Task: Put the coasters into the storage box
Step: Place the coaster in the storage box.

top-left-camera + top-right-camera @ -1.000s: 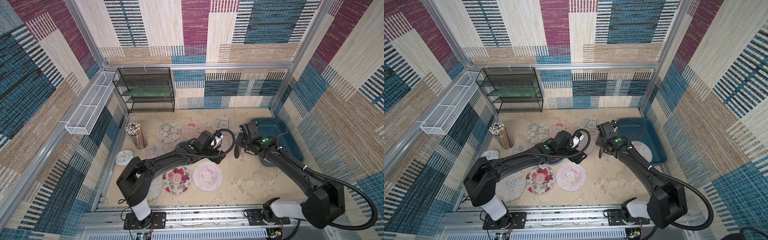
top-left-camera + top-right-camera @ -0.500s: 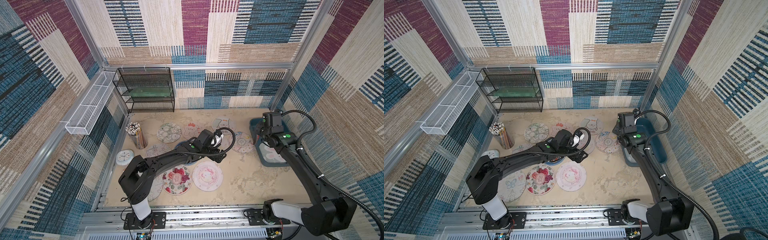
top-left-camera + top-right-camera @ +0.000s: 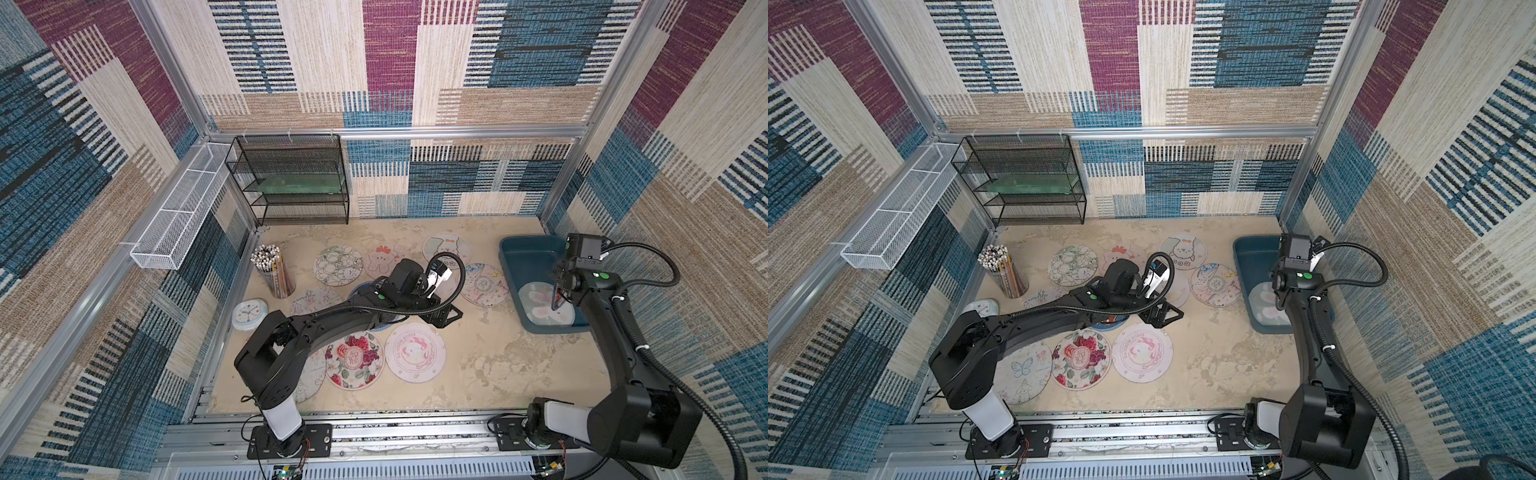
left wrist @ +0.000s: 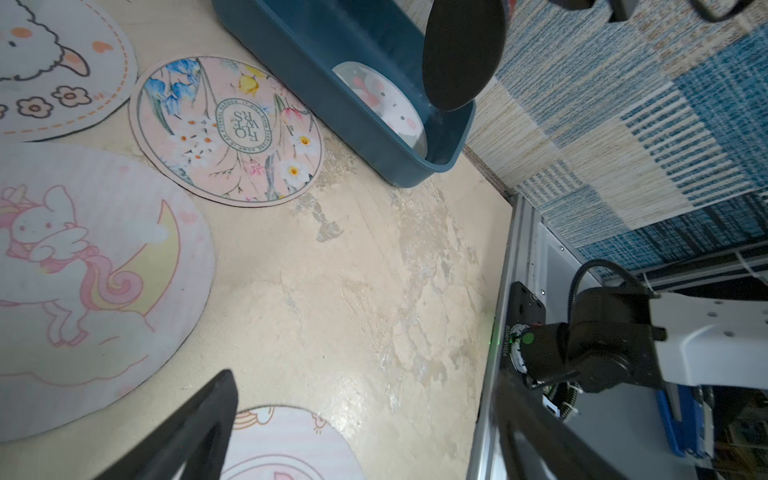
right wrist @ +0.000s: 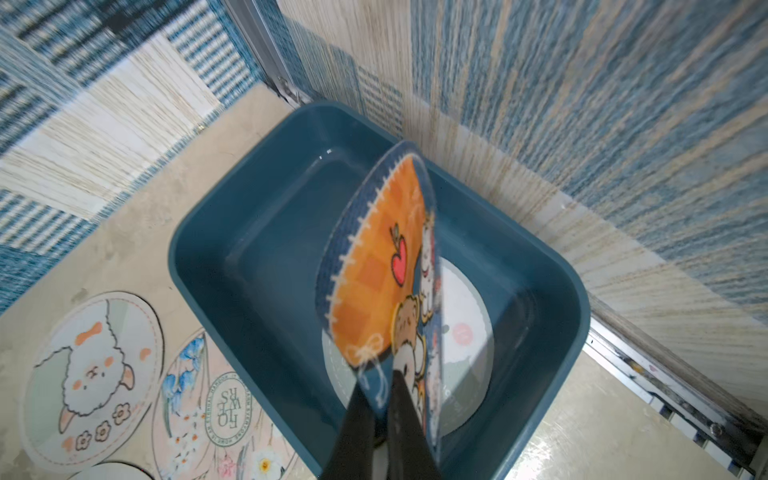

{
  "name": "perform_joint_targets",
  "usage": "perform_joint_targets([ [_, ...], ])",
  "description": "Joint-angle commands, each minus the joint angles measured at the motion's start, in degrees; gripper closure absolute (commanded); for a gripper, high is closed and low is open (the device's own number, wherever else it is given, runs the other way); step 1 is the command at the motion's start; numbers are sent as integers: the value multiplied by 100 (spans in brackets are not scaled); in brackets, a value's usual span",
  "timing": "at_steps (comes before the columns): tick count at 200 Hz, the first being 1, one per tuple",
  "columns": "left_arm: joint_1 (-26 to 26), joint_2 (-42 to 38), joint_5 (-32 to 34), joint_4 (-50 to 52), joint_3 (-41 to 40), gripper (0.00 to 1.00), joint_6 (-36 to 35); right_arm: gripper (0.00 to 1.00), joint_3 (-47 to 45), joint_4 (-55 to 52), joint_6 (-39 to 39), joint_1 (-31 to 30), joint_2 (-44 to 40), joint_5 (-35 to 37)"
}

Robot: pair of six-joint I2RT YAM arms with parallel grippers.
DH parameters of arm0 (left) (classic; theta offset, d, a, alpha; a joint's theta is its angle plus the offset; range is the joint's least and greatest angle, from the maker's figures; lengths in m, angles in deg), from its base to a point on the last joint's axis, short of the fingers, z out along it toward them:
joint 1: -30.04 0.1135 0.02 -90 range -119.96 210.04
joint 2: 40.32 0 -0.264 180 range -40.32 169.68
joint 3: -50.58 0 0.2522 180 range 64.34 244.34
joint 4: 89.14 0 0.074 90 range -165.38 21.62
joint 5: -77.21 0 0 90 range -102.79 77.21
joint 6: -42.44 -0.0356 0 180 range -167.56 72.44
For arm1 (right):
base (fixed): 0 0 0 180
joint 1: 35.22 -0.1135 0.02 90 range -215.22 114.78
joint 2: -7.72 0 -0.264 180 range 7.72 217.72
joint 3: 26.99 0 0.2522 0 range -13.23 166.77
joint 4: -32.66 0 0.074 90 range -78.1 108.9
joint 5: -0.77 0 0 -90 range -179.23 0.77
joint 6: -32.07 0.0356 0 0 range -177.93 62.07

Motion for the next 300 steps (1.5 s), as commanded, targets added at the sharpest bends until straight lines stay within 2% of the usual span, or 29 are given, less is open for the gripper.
perform_joint_targets([
  [1,17,-113,-193,-331,-39,6,67,100,-81,201,-34,47,315,-150],
  [57,23,-236,65,-214,-97,6,-51,100,-182,855,-27,40,1483,-414],
  [121,20,-280,334,1,-132,6,-135,100,344,1376,78,-64,2643,-1074],
  [167,18,-235,417,85,-121,6,-197,100,489,1402,207,-13,2637,-866],
  [227,23,-189,432,143,-72,6,-254,100,188,1294,481,31,2039,-226],
  [250,19,-183,419,152,-72,6,-272,100,112,1431,553,150,1883,-192],
  [275,21,-195,456,187,-70,6,-297,100,237,1671,546,232,2052,-240],
  [300,30,-213,502,207,-80,6,-298,100,566,1736,504,273,2583,-430],
])
